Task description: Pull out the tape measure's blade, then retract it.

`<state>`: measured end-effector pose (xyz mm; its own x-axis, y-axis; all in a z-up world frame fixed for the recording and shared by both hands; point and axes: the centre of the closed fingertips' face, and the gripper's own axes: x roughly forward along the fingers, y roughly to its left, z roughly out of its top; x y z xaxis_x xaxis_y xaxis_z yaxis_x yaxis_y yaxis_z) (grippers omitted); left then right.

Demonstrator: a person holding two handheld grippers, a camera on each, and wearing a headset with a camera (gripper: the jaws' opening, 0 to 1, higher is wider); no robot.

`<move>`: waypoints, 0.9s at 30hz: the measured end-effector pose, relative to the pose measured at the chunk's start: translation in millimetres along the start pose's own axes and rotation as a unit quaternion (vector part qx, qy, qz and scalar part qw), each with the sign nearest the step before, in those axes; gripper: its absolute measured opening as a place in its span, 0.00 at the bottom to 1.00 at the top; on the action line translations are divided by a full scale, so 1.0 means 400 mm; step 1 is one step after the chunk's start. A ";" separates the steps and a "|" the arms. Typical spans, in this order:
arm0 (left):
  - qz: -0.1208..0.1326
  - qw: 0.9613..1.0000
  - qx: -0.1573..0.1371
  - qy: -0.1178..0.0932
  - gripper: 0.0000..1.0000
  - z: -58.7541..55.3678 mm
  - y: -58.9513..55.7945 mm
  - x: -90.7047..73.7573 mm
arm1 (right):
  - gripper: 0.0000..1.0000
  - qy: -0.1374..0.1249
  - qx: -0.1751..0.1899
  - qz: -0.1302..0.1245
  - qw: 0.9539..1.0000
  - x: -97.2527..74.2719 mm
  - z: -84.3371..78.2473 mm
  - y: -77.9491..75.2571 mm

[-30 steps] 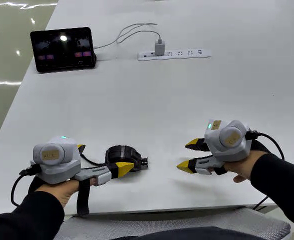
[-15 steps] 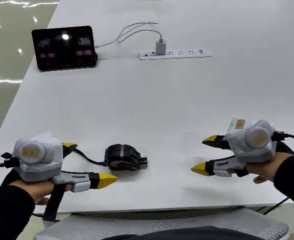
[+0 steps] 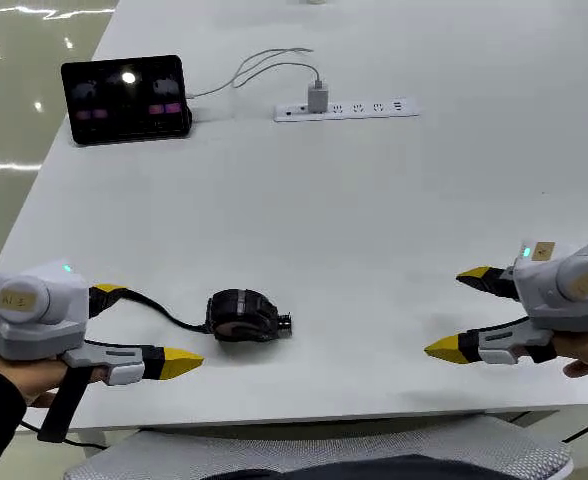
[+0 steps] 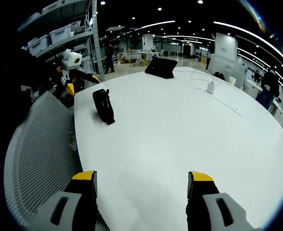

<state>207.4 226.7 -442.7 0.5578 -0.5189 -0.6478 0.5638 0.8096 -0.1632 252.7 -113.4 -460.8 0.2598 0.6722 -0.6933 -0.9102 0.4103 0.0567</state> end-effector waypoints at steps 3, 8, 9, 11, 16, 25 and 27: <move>0.000 1.000 -0.002 0.004 0.99 -0.008 0.006 -0.014 | 0.78 0.005 -0.001 -0.002 1.000 -0.022 -0.017 -0.007; 0.005 1.000 0.003 0.006 0.99 -0.019 0.025 -0.032 | 0.88 0.011 -0.001 0.004 1.000 -0.050 -0.044 -0.010; 0.006 1.000 0.003 0.009 0.99 -0.022 0.029 -0.034 | 0.89 0.014 -0.003 0.002 1.000 -0.053 -0.050 -0.014; 0.009 1.000 0.003 0.012 0.99 -0.028 0.036 -0.039 | 0.93 0.017 -0.006 -0.001 1.000 -0.062 -0.060 -0.021; 0.017 1.000 -0.003 0.011 0.99 -0.029 0.054 -0.052 | 0.99 0.025 0.009 -0.002 1.000 -0.079 -0.078 -0.024; 0.015 1.000 0.006 0.020 0.99 -0.036 0.063 -0.051 | 0.99 0.025 0.009 -0.003 1.000 -0.079 -0.085 -0.026; 0.011 1.000 0.003 0.023 0.98 -0.039 0.060 -0.052 | 0.99 0.025 0.010 -0.003 1.000 -0.080 -0.085 -0.025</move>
<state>199.6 261.1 -444.8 0.5415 -0.4885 -0.6842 0.5559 0.8186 -0.1446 242.5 -159.9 -463.8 0.2492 0.6383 -0.7284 -0.9020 0.4267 0.0653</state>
